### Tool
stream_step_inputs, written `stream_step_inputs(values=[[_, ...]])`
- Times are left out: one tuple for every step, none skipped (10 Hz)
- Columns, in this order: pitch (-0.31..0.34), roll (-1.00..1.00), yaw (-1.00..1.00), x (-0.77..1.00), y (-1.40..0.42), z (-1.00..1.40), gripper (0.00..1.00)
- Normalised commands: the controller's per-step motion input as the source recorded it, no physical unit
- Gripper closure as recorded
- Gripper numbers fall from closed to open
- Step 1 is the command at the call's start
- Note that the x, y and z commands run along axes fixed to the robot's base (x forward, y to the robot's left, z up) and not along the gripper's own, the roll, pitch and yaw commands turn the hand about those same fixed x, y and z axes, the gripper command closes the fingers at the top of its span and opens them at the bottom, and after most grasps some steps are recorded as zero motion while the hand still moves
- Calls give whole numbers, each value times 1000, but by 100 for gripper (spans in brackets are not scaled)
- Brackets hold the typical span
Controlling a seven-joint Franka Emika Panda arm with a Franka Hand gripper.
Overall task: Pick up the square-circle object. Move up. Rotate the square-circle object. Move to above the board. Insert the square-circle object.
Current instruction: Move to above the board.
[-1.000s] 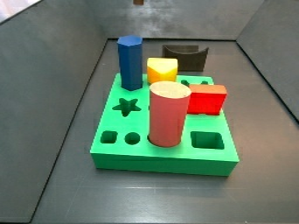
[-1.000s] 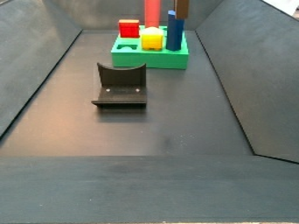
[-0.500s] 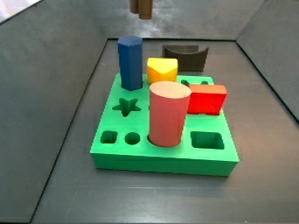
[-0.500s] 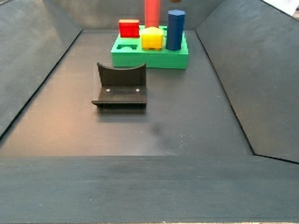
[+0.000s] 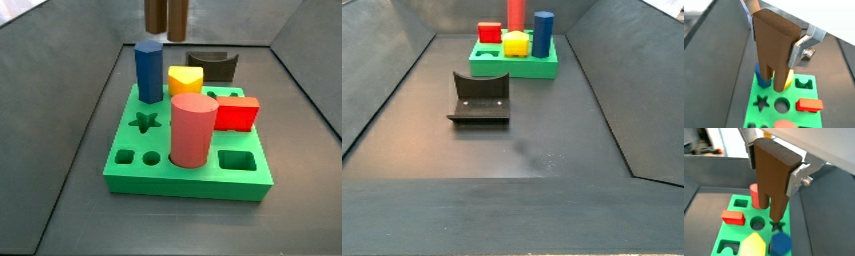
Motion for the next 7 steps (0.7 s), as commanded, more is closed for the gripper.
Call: stream_step_inputs(values=[[38,115,1000,95,-219,6,100],[42,126,1000,78,-129,3,100],[51,140,1000,65,-67,7,100],[59,158,1000,65,-60,3,100],[74,194,1000,68,-51,4,100],[84,217,1000,70,-47,4,100],[114,265,872,73,-45,8,100]])
